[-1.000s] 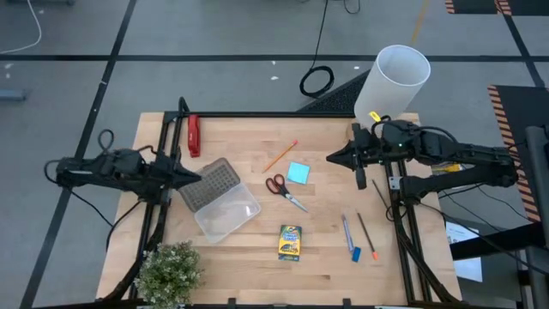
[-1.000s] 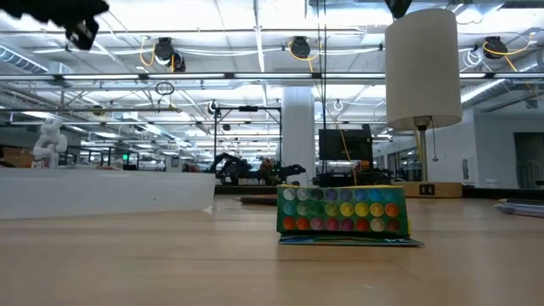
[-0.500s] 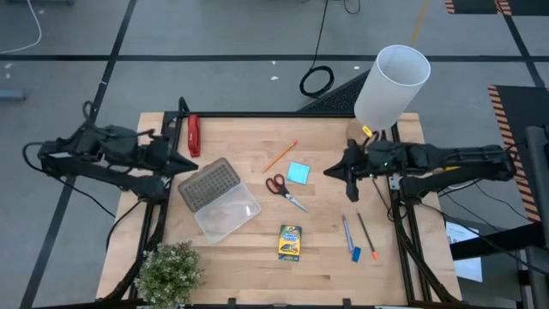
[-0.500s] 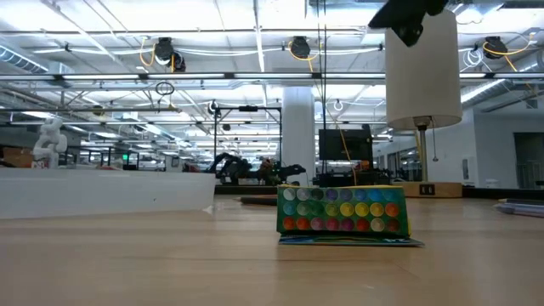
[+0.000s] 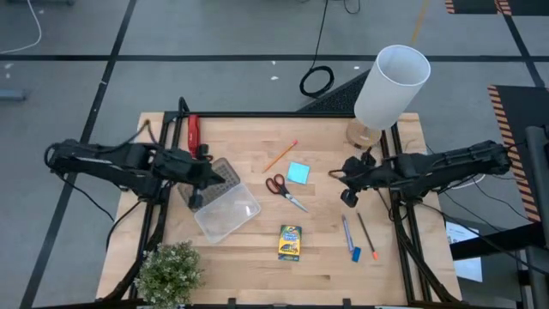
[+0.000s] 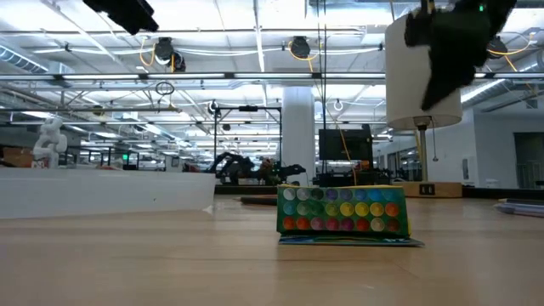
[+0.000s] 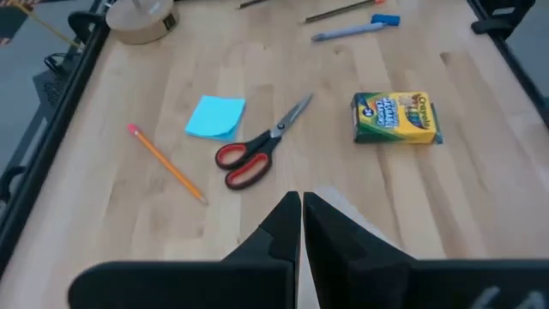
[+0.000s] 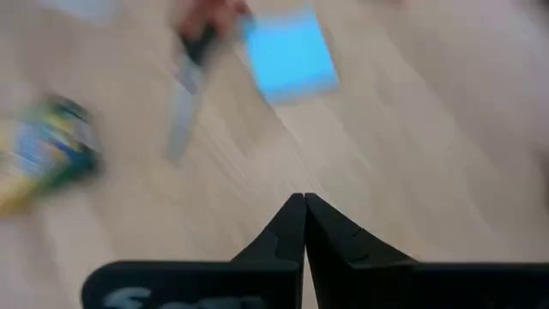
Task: Pack school essentials
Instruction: Put the black pencil into the supply box
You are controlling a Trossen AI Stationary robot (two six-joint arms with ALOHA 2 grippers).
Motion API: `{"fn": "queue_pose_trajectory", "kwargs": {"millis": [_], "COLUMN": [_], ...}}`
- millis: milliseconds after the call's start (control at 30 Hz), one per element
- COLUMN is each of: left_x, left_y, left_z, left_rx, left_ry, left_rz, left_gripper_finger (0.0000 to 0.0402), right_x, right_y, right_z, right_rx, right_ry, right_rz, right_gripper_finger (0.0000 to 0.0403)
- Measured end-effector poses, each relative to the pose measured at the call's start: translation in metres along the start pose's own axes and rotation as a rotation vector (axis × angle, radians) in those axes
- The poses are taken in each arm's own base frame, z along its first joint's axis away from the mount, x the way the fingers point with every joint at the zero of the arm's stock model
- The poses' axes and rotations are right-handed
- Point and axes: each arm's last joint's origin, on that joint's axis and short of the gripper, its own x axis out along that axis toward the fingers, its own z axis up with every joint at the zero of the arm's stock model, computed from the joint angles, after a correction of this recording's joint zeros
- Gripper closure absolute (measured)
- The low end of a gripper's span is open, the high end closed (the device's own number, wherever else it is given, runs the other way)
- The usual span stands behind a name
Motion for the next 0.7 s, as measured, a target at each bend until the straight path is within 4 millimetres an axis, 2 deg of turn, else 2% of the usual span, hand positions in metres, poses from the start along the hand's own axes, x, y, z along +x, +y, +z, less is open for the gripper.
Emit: {"fn": "queue_pose_trajectory", "kwargs": {"millis": [200,367,700], "left_x": [0.011,0.011,0.011], "left_y": [-0.001,-0.001,-0.001], "left_z": [0.001,0.001,0.001], "left_rx": [0.046,0.028,0.021], "left_ry": [-0.024,-0.020,-0.021], "left_rz": [0.007,0.005,0.004], "left_gripper_finger": [0.0380,0.0380,0.0380], "right_x": [0.024,0.039,0.060], "right_y": [-0.011,-0.016,-0.016], "right_z": [-0.009,-0.015,-0.020], "right_rx": [0.114,0.178,0.160], "right_ry": [0.243,0.425,0.579], "right_rz": [-0.226,-0.355,-0.511], "right_gripper_finger": [0.0377,0.0344,0.0263]}}
